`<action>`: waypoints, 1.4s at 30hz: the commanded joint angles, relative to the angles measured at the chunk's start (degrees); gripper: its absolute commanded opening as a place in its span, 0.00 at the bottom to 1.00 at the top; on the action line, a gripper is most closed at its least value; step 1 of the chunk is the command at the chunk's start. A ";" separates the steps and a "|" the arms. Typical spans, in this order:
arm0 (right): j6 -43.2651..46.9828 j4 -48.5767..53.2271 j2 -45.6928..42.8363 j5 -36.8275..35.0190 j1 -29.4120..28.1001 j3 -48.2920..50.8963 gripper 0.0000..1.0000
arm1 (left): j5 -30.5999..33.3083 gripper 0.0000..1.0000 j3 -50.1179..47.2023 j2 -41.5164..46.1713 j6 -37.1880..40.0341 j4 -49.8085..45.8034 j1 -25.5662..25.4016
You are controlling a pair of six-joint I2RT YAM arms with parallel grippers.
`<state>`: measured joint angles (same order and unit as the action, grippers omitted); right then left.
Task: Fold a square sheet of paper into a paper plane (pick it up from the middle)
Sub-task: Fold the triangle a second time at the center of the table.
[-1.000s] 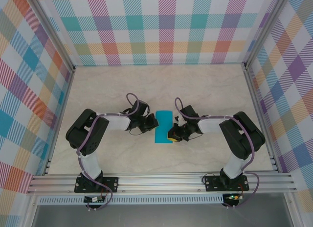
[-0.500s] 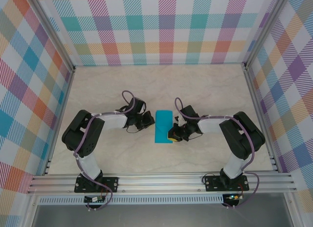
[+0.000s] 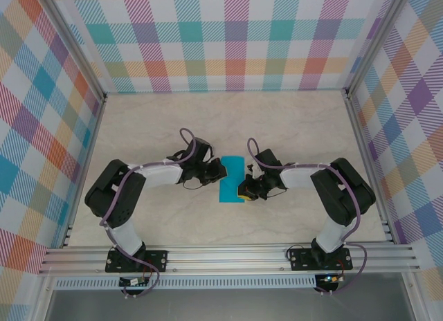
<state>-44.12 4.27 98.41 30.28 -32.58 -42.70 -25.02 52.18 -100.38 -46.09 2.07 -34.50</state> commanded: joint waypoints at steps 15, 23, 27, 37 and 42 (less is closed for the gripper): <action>1.97 5.17 -2.40 1.01 -0.76 -4.26 0.13 | 2.32 0.02 0.84 -6.73 0.39 -3.43 -0.74; 2.46 7.15 2.60 0.79 -2.12 -10.76 0.14 | 2.08 0.02 1.50 -6.67 0.29 -3.68 -0.73; 2.71 8.42 5.08 0.27 -2.58 -11.66 0.13 | 2.25 0.02 1.54 -6.41 0.22 -3.89 -0.74; 3.21 8.87 4.07 -1.77 -2.58 -6.61 0.16 | 2.77 0.02 0.21 -6.47 -0.67 -2.50 -0.74; 3.15 8.60 1.90 -1.84 -2.45 -4.03 0.17 | 3.92 0.01 -0.13 -6.61 -1.47 -2.55 -0.74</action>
<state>-41.91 9.96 101.67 29.28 -34.79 -49.06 -24.73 53.12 -105.49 -46.94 1.61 -34.85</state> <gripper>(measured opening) 0.165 0.040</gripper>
